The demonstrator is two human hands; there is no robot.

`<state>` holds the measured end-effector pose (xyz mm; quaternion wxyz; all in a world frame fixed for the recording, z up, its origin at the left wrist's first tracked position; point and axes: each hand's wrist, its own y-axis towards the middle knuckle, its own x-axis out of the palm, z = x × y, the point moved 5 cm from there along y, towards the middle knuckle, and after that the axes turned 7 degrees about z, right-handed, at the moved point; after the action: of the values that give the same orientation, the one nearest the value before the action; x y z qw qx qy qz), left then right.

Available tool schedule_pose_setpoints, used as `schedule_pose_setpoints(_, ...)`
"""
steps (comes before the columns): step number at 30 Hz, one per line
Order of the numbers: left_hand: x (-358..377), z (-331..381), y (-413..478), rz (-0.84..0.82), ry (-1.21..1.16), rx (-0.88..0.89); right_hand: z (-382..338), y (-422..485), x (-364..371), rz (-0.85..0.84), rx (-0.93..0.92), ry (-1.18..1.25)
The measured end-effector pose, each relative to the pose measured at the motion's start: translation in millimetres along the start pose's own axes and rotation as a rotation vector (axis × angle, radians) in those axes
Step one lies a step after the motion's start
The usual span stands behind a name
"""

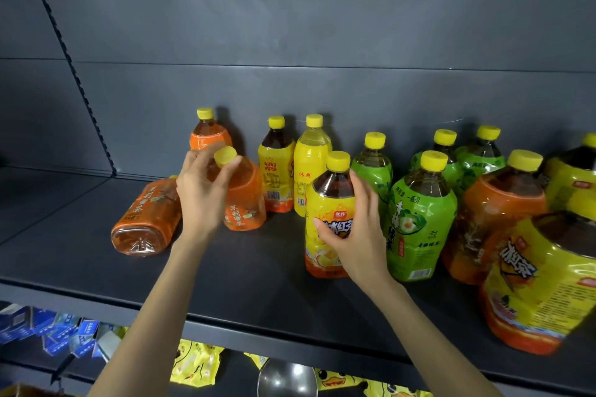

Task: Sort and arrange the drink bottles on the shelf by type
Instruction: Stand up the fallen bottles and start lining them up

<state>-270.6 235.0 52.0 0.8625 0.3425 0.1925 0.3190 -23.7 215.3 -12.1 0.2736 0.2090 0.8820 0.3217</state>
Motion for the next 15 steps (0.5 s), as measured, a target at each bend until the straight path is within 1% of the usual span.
schedule_pose_setpoints(2,3,-1,10,-0.019,-0.052,-0.023,0,0,1,0.006,-0.006,0.002)
schedule_pose_setpoints(6,20,-4,23,-0.117,-0.152,-0.094,0,1,1,0.016,-0.01,0.005)
schedule_pose_setpoints(11,46,-3,26,-0.149,-0.139,-0.041,-1,2,3,0.026,-0.015,-0.008)
schedule_pose_setpoints(15,56,-8,16,-0.157,-0.165,-0.031,0,3,4,0.035,-0.02,-0.016)
